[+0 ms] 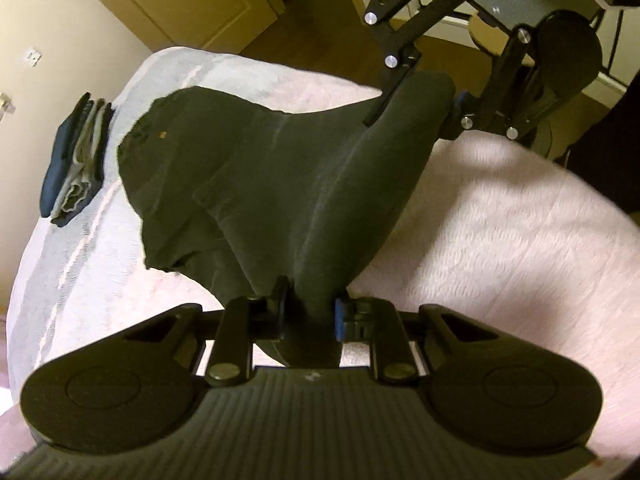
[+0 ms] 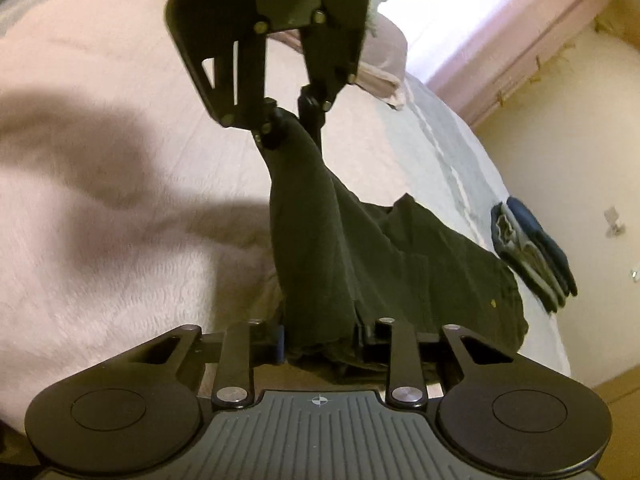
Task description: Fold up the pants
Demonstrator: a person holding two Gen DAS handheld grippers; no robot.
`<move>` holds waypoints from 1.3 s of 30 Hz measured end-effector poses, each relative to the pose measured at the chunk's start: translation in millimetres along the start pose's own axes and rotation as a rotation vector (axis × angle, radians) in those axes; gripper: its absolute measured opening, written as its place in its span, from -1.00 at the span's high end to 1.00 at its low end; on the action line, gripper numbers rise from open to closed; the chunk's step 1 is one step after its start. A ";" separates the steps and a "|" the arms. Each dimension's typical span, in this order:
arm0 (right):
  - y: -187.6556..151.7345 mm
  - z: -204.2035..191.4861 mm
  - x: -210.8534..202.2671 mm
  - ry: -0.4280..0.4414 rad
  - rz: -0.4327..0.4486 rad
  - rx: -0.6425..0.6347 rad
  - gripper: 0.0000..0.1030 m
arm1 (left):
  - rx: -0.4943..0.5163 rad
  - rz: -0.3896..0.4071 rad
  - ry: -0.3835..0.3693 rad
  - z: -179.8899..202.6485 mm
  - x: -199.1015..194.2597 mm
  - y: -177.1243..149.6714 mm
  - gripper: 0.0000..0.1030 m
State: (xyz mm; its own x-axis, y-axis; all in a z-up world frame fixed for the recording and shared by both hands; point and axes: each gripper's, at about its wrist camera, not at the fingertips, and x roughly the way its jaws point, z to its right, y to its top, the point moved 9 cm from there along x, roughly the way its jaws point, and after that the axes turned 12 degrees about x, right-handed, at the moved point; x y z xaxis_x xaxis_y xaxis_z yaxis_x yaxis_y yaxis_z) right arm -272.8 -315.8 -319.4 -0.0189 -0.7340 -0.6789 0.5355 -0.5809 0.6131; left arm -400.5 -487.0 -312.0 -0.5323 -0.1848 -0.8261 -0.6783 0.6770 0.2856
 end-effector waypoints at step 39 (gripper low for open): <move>-56.1 497.5 258.4 0.603 -0.331 1.292 0.23 | -0.939 -0.141 -0.297 -400.5 241.0 4.8 0.39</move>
State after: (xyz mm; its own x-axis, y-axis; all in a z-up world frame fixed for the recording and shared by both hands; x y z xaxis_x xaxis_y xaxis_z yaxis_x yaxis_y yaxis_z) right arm -727.7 -648.0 -328.3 0.5347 -0.4405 -0.7212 -0.5428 -0.8331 0.1064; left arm -735.0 -813.6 -315.2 -0.3545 0.0524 -0.9336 -0.9197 -0.1996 0.3381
